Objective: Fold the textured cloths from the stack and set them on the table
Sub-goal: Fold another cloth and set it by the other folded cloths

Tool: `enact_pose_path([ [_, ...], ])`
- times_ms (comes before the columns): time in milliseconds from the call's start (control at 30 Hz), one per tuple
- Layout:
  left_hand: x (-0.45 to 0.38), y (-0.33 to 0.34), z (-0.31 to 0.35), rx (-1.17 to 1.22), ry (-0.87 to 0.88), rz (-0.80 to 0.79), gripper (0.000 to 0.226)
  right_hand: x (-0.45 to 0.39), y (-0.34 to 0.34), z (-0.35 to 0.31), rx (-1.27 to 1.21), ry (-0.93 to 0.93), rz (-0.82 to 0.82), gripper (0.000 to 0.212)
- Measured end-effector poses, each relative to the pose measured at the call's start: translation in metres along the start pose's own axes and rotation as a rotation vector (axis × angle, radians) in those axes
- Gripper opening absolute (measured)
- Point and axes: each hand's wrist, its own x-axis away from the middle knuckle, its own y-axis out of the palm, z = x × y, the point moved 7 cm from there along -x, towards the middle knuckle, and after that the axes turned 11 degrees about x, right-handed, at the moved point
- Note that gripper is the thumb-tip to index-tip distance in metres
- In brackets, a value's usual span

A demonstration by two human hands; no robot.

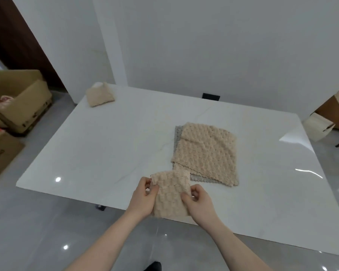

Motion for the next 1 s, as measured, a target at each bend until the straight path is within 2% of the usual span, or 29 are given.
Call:
enact_pose_path([
  [133, 0.047, -0.015, 0.047, 0.090, 0.014, -0.028, 0.015, 0.046, -0.030, -0.041, -0.102, 0.034, 0.020, 0.016],
  [233, 0.066, -0.019, 0.068, 0.111, -0.010, -0.116, 0.030, 0.071, -0.047, -0.056, -0.157, 0.056, 0.014, 0.016],
  [333, 0.075, -0.015, 0.080, 0.040, 0.003, -0.140, 0.042, 0.085, -0.057, -0.057, -0.187, 0.065, -0.011, 0.019],
  [467, 0.082, 0.004, 0.094, 0.012, 0.034, -0.132, 0.043, 0.093, -0.073, -0.048, -0.169, 0.062, -0.035, 0.021],
  [700, 0.126, 0.070, 0.115, 0.029, 0.117, -0.094, 0.044, 0.113, -0.145, -0.022, -0.180, -0.017, -0.029, 0.019],
  [1000, 0.221, 0.195, 0.124, 0.058, 0.142, -0.036, 0.048, 0.157, -0.269, 0.066, -0.135, -0.080, -0.080, 0.021],
])
